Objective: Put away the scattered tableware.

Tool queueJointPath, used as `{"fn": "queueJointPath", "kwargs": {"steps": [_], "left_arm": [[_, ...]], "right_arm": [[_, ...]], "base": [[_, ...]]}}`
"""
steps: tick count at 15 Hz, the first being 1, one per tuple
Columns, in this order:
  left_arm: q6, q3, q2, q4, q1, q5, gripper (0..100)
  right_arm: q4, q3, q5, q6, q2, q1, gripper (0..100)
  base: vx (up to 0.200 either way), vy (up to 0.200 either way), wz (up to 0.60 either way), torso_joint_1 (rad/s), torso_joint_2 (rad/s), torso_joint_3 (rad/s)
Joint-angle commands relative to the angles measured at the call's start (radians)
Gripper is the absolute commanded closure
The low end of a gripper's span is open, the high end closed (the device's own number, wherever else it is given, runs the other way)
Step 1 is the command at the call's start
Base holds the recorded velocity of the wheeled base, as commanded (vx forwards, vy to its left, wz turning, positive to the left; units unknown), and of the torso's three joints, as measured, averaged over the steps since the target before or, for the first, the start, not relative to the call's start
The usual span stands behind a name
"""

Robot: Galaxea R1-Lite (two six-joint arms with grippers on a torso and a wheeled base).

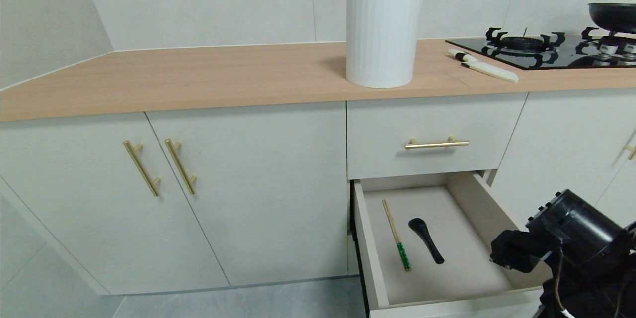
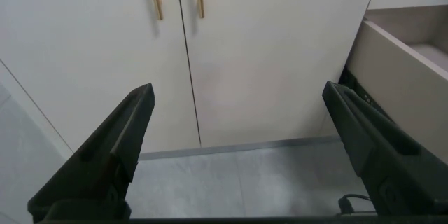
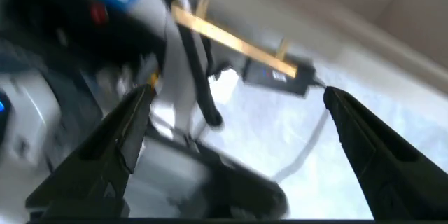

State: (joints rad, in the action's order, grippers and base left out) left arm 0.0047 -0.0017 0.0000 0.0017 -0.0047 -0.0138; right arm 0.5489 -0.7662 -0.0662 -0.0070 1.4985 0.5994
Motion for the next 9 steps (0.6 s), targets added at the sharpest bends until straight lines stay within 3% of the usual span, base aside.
{"fn": "queueJointPath", "kwargs": {"steps": [1,3,9], "left_arm": [[0.0,0.0,0.0,0.0,-0.001,0.0,0],[0.0,0.0,0.0,0.0,0.0,0.0,0],[0.0,0.0,0.0,0.0,0.0,0.0,0]], "right_arm": [[0.031,0.004,0.002,-0.024,0.002,0.007,0],[0.046,0.039,0.002,-0.08,0.032,0.03,0],[0.016,0.045,-0.027,-0.065,0.195,0.053,0]], "base": [[0.0,0.0,0.0,0.0,0.0,0.0],[0.0,0.0,0.0,0.0,0.0,0.0],[0.0,0.0,0.0,0.0,0.0,0.0]]}}
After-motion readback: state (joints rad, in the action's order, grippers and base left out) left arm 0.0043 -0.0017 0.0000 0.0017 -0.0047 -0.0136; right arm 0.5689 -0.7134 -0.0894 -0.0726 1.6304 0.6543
